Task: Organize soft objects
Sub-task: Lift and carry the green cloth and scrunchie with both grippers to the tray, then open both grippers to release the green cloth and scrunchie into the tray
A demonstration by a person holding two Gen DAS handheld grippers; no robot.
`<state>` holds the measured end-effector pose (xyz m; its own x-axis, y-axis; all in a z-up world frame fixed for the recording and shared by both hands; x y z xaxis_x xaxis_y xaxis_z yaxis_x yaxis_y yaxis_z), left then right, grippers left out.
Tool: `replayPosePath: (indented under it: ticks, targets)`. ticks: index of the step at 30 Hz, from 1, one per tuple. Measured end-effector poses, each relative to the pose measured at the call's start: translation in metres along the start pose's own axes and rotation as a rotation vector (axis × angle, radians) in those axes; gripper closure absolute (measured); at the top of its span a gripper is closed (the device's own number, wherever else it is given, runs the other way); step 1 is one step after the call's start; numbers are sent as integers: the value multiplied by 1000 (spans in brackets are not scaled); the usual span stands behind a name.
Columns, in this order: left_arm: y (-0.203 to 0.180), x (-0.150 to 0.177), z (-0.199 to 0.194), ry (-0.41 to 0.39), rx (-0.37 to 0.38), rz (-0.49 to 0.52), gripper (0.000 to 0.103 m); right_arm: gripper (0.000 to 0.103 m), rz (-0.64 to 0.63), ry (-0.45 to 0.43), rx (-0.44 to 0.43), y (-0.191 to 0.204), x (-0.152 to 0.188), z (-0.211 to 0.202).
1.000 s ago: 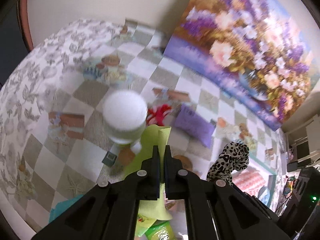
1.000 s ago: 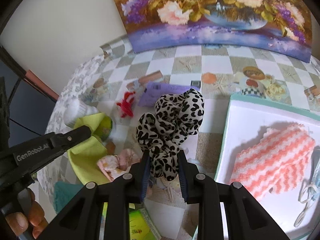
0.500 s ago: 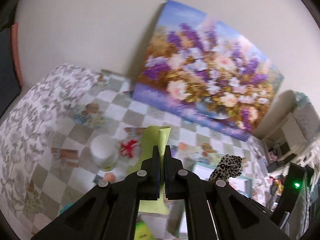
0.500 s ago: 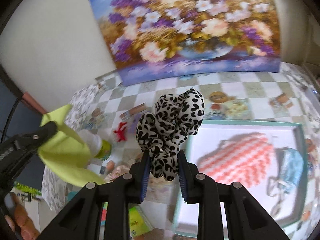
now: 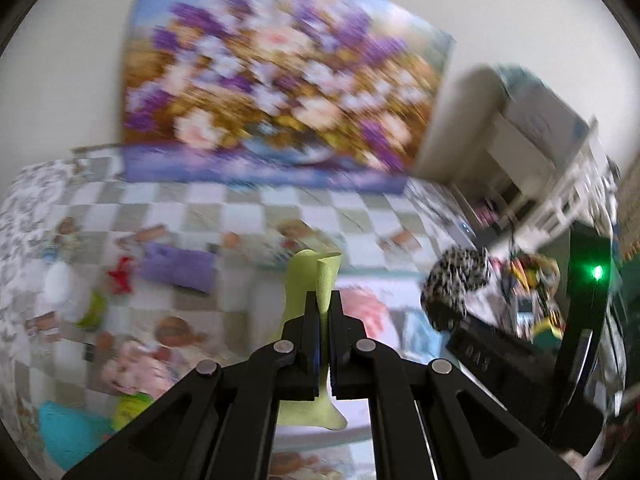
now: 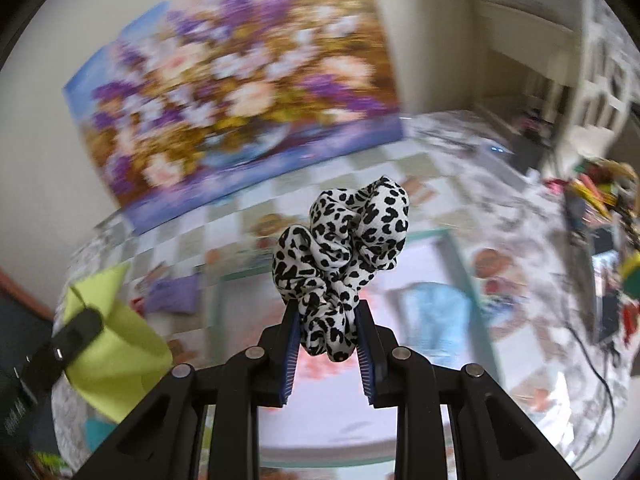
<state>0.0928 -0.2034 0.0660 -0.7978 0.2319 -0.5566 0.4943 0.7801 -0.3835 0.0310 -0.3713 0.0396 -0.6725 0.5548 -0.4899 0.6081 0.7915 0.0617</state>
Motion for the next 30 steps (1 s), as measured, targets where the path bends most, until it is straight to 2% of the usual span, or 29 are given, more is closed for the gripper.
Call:
replayPosePath:
  ticks: [4, 7, 10, 13, 17, 21, 22, 24, 26, 30]
  targets:
    - [-21, 15, 30, 79, 45, 43, 100, 75, 51, 39, 30, -28, 3, 10]
    - [-22, 28, 58, 159, 64, 33, 100, 75, 58, 91, 46, -38, 9, 25]
    - [-10, 39, 86, 234, 53, -11, 100, 75, 66, 180, 54, -43, 20, 51]
    - [10, 50, 107, 297, 9, -76, 100, 74, 50, 244, 54, -37, 29, 69]
    - [23, 56, 119, 338, 12, -134, 100, 73, 20, 294, 55, -31, 38, 85]
    - [24, 53, 114, 334, -1, -136, 99, 71, 10, 305, 61, -27, 40, 85]
    - [23, 51, 110, 329, -3, -135, 97, 70, 8, 296, 67, -27, 38, 83]
    - [24, 44, 105, 316, -2, -138, 88, 61, 5, 274, 73, -26, 34, 78]
    - [24, 38, 97, 292, -6, -133, 65, 59, 4, 249, 77, -26, 30, 71]
    - [26, 28, 84, 249, -30, -133, 50, 59, 0, 213, 81, -24, 24, 62]
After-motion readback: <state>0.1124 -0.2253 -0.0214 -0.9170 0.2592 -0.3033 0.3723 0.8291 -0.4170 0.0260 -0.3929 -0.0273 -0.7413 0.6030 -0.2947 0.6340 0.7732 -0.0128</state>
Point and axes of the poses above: each gripper's, at about its wrist camera, not at the fingertips, and z roughly the way its jaws point, y to its left, x to its underside, the point moved 1 cm from there along z, roughly the way its jaws point, and after that the axes turned 7 degrees about x, right-handed, at the moved point
